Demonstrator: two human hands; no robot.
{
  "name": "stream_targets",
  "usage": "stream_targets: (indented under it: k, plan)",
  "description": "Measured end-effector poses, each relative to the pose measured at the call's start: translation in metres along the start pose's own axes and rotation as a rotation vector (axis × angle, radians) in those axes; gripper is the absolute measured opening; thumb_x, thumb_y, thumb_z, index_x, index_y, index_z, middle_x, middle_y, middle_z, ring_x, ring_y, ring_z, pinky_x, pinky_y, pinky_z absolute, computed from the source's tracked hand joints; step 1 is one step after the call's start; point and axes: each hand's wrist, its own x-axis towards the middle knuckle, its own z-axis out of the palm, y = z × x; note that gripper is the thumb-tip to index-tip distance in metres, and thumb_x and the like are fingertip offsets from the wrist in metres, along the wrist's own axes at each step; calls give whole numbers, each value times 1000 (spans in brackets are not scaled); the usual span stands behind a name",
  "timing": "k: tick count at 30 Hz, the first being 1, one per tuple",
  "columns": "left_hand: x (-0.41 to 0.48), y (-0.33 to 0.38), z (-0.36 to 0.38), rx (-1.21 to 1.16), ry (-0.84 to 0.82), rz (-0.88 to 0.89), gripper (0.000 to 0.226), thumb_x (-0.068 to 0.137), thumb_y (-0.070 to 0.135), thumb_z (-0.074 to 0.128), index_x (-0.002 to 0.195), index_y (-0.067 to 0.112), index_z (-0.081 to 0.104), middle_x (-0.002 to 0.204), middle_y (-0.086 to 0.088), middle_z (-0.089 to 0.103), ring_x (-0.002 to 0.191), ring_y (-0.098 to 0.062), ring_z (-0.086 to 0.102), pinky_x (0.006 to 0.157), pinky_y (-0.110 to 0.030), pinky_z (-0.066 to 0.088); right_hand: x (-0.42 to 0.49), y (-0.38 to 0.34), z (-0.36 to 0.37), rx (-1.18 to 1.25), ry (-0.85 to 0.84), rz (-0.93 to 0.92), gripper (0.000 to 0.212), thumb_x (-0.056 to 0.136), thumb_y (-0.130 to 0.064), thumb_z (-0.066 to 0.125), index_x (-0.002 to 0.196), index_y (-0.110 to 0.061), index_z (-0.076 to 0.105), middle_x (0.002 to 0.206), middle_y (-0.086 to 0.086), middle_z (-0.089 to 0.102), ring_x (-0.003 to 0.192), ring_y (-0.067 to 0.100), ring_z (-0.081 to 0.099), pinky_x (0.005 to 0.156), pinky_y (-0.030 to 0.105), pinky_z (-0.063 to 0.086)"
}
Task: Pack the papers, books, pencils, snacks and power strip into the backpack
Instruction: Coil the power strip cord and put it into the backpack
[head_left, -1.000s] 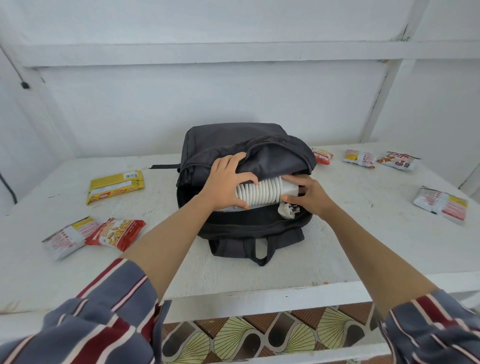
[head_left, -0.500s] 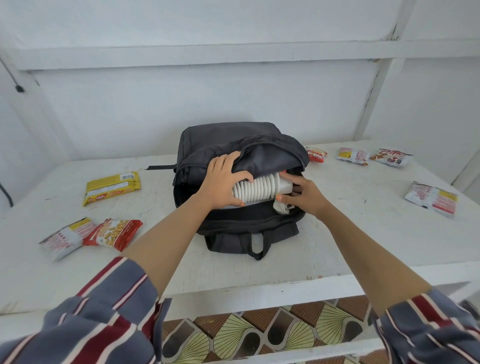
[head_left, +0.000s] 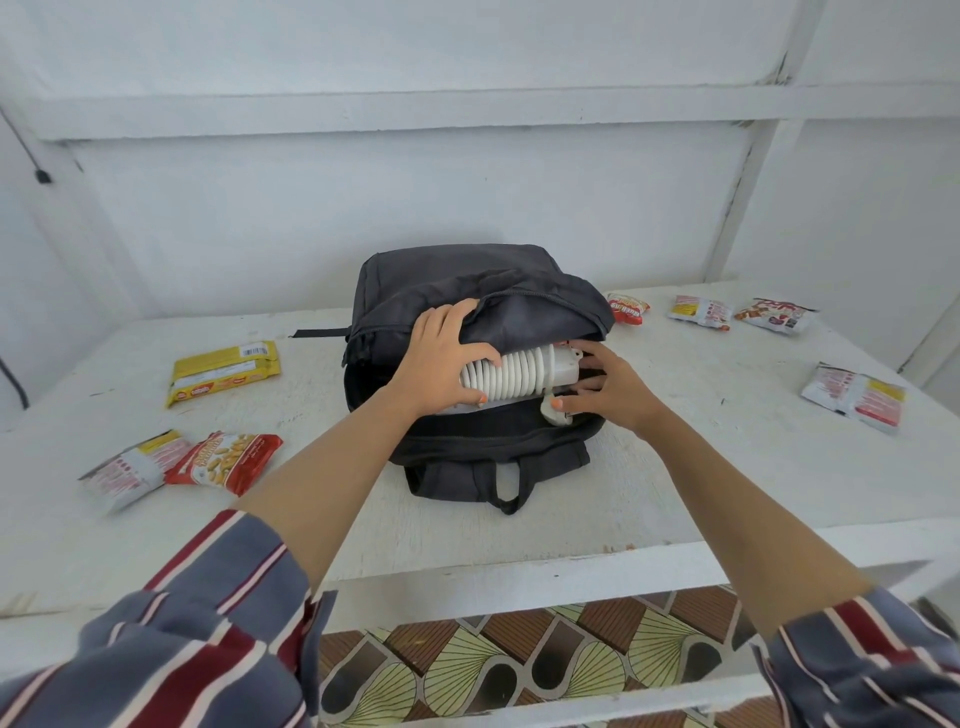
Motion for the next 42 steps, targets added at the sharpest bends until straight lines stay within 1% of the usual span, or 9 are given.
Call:
stream_targets:
  k: [3,8,12,16,26,32,37,39,42]
  plan:
    - [-2,1,2,1,36,8,42,58,35,84,96,31,69,140,-17,37,127,-38,33,108,-50,20,0,0,1,-45,-16,43,82,71,-10,79,136,-25,32,118,4,47,88,11,56,62,13,49]
    - [-4,3,4,17,50,13,41,57,34,85,95,32,69,139,-17,38,126,-38,34,107,-52,22,-1,-1,9,-193,-51,78,112,68,-14,82,148,-22,4,125,5,45,98,17,53,80,25,46]
    - [-3,7,4,43,43,-15,41,57,34,85,95,32,69,141,-18,38,127,-40,35,107,-54,22,-3,-3,13,-247,-31,48,124,68,-9,81,147,-23,-13,129,9,47,94,15,51,70,17,43]
    - [-4,9,4,62,38,-32,39,58,34,84,94,33,69,141,-17,38,127,-40,36,107,-55,22,-3,-3,16,-327,-62,45,128,67,-13,82,147,-26,-18,126,5,45,69,11,52,58,11,42]
    - [-4,10,3,29,36,-30,39,59,32,84,95,32,69,141,-16,37,129,-39,33,109,-52,19,-5,-2,13,-296,-51,22,122,68,-22,82,148,-27,-9,129,0,41,72,8,55,60,7,42]
    - [-8,10,-4,-36,99,-3,29,67,32,77,95,28,68,136,-15,44,124,-36,41,102,-48,29,-1,-2,0,-243,-69,50,113,68,-27,82,149,-29,4,120,0,42,102,20,52,86,28,45]
    - [-14,10,-13,-145,389,92,16,79,25,59,88,13,62,109,-15,57,91,-26,57,77,-34,46,-4,-4,-13,-88,38,81,84,72,-16,79,142,-20,32,126,3,45,107,19,49,85,28,41]
    - [-15,12,-22,-146,539,105,11,81,20,56,87,10,59,94,-13,58,74,-23,54,64,-31,46,-7,-4,-20,-51,85,103,72,76,-9,74,138,-15,40,125,5,49,104,19,50,85,29,40]
    - [-14,15,-35,-77,685,42,7,83,16,50,85,14,56,83,-10,59,69,-21,51,64,-27,37,-11,-4,-28,-150,65,92,52,79,0,68,127,-7,52,127,8,54,101,18,48,84,27,37]
